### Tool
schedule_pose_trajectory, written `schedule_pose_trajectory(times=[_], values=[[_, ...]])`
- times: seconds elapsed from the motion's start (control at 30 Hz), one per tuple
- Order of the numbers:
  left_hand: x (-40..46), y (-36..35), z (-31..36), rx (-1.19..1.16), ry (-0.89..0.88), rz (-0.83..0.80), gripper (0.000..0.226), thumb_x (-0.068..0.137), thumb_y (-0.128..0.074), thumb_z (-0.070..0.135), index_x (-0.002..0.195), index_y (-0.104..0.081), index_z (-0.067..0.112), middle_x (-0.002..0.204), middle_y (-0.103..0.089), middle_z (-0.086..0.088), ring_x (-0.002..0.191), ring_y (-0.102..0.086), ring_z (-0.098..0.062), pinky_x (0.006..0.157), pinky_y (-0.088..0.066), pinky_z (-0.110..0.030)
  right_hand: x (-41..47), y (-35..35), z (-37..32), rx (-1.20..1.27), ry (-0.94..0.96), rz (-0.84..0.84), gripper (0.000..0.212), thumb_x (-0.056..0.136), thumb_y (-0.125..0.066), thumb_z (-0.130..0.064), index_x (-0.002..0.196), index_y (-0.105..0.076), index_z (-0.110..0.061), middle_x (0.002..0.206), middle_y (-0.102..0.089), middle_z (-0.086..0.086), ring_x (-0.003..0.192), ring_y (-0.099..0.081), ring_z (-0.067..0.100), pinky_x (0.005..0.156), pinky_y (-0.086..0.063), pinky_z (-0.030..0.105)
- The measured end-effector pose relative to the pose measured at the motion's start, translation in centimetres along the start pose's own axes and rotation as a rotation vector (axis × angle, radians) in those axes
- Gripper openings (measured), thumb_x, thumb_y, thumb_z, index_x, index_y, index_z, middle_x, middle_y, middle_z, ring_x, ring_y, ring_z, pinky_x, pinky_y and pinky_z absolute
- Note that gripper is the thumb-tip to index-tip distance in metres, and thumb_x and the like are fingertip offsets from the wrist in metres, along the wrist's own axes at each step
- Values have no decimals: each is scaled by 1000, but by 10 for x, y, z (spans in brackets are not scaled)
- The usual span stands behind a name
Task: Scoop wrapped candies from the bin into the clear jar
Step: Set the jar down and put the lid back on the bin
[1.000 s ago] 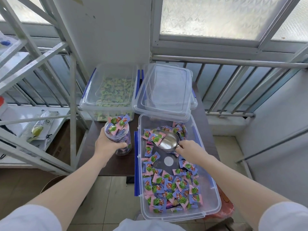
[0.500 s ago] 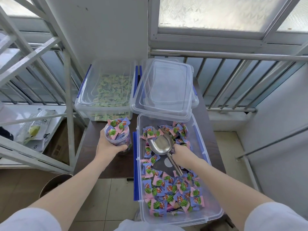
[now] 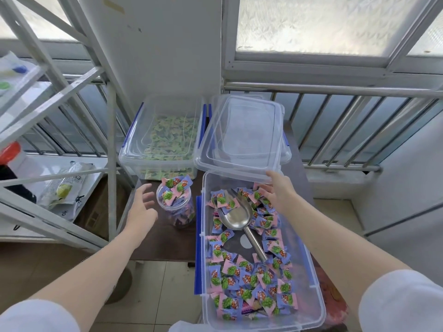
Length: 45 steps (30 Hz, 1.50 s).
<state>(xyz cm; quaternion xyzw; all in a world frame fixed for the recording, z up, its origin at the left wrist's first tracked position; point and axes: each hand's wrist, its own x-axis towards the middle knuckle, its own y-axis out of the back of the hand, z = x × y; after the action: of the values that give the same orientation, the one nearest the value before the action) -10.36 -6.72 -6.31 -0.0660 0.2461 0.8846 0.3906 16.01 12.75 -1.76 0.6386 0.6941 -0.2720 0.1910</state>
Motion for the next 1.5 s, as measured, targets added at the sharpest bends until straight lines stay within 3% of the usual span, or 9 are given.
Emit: schedule_pose_trajectory(times=[0.17, 0.37, 0.63, 0.77, 0.87, 1.03, 1.23, 1.4, 1.5], values=[[9, 1, 11, -3, -21, 98, 77, 77, -39, -22, 137, -42, 26, 128, -53, -5, 111, -52, -19, 69, -46, -32, 3, -4, -17, 55, -55, 92, 34, 91, -60, -25, 117, -43, -13, 94, -51, 8, 71, -52, 19, 59, -47, 27], [9, -6, 23, 11, -55, 245, 64, 78, -35, -16, 129, -52, 19, 120, -61, -8, 101, -56, -18, 90, -45, -40, -1, -7, -44, 105, 25, 58, 53, 81, -73, -34, 125, -54, -13, 91, -58, 5, 43, -38, 12, 30, -30, 14], [3, -10, 69, -64, -223, 386, 33, 91, -43, 13, 118, -61, 16, 108, -66, 0, 95, -57, -14, 86, -43, -28, -15, 0, -67, 340, 108, -150, 18, 90, -62, -11, 79, -49, -15, 42, -47, -6, 25, -35, 5, 26, -26, 15], [-3, -21, 115, -117, -317, 333, 33, 92, -42, 21, 116, -63, 17, 96, -65, 7, 84, -55, -8, 74, -43, -24, -35, 4, -75, 378, 161, -214, 20, 90, -62, -12, 75, -49, -16, 41, -49, -7, 26, -40, 5, 28, -29, 14], [-3, -29, 158, -241, -373, 195, 34, 91, -39, 22, 113, -65, 20, 97, -64, 8, 93, -58, -10, 87, -45, -30, -48, 10, -81, 370, 208, -253, 22, 90, -61, -12, 74, -47, -16, 45, -51, -6, 27, -40, 4, 29, -31, 14], [-1, -42, 225, -423, -191, -125, 27, 97, -44, 31, 121, -54, 24, 109, -56, -1, 96, -59, -19, 91, -49, -34, -63, 33, -81, 334, 275, -332, 24, 92, -58, -12, 74, -42, -18, 67, -47, -1, 32, -35, 3, 30, -27, 12], [-1, -47, 212, -332, -160, -280, 66, 93, -59, 30, 147, -32, 5, 136, -53, -16, 87, -65, -17, 63, -55, -28, -85, 63, -66, 318, 324, -437, 24, 79, -68, -22, 79, -44, -21, 86, -77, 7, 52, -56, 9, 37, -40, 12], [-21, -54, 212, -471, -171, -380, 14, 93, -59, 9, 107, -61, 6, 89, -65, -3, 64, -72, -9, 54, -55, -19, -98, 79, -63, 185, 358, -486, 17, 88, -61, -15, 99, -55, -26, 92, -76, 7, 67, -69, 17, 50, -56, 22], [-32, -48, 207, -517, -197, -385, 15, 92, -61, 7, 106, -62, 9, 84, -67, 2, 68, -72, -13, 54, -54, -19, -106, 84, -81, 33, 316, -495, 27, 86, -62, -27, 111, -60, -17, 101, -74, 5, 73, -71, 18, 58, -58, 28]])
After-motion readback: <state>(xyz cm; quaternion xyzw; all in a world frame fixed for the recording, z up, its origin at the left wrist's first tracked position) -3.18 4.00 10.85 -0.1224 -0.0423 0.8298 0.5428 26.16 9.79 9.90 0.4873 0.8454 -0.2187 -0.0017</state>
